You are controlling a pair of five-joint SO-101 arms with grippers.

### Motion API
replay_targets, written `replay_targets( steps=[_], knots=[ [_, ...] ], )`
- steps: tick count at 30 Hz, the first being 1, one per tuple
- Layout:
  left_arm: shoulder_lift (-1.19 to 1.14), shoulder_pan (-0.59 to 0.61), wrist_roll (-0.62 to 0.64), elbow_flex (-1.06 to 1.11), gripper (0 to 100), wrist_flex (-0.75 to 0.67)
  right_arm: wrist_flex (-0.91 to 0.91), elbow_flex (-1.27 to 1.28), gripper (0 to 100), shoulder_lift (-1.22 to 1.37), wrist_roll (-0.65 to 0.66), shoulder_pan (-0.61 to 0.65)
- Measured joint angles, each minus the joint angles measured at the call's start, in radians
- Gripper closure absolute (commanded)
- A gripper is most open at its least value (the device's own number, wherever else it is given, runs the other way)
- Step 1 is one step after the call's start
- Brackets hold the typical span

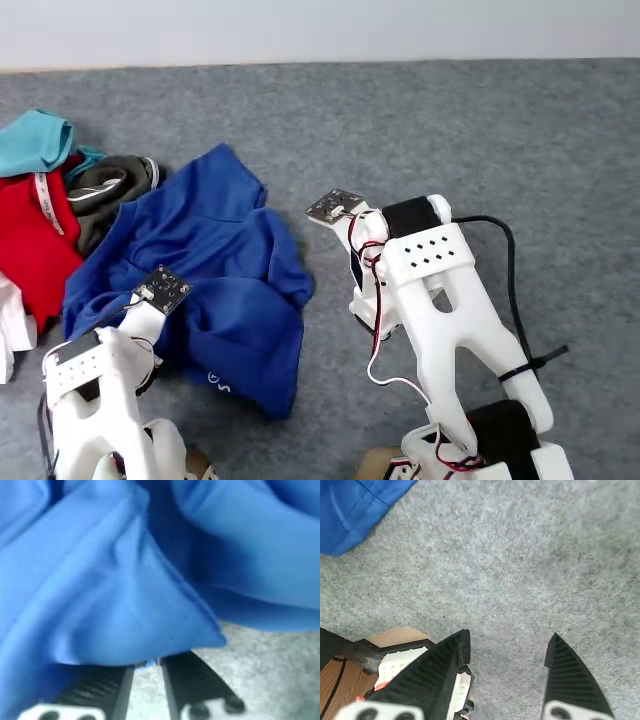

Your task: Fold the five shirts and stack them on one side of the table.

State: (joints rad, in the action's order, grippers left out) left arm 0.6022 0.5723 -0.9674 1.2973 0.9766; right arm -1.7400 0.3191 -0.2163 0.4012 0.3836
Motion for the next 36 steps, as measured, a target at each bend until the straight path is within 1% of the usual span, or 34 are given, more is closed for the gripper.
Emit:
replay_targets(
  steps=[3, 12, 16, 19, 23, 26, 30, 36],
  knots=[
    [0.002, 0.009, 0.0, -0.072, 99, 0.061, 0.0, 0.0, 74.6, 0.0, 0.0, 0.0],
    [0.002, 0.009, 0.009, -0.367, 100, 0.356, 0.0, 0.0, 74.6, 0.0, 0.0, 0.0],
    [0.002, 0.009, 0.08, -0.526, 100, 0.451, 0.0, 0.0, 74.6, 0.0, 0.0, 0.002],
    [0.002, 0.012, 0.17, -0.641, 100, 0.493, 0.0, 0.0, 74.6, 0.0, 0.0, 0.051],
    [0.002, 0.054, 0.27, -0.744, 100, 0.512, 0.015, 0.0, 74.6, 0.0, 0.0, 0.126],
    [0.002, 0.112, 0.318, -0.778, 100, 0.512, 0.064, 0.0, 74.4, 0.0, 0.0, 0.181],
    [0.002, 0.195, 0.348, -0.776, 100, 0.486, 0.107, 0.0, 74.3, 0.0, 0.0, 0.249],
    [0.0, 0.327, 0.37, -0.703, 100, 0.39, 0.138, 0.0, 74.3, 0.04, 0.0, 0.368]
  ],
)
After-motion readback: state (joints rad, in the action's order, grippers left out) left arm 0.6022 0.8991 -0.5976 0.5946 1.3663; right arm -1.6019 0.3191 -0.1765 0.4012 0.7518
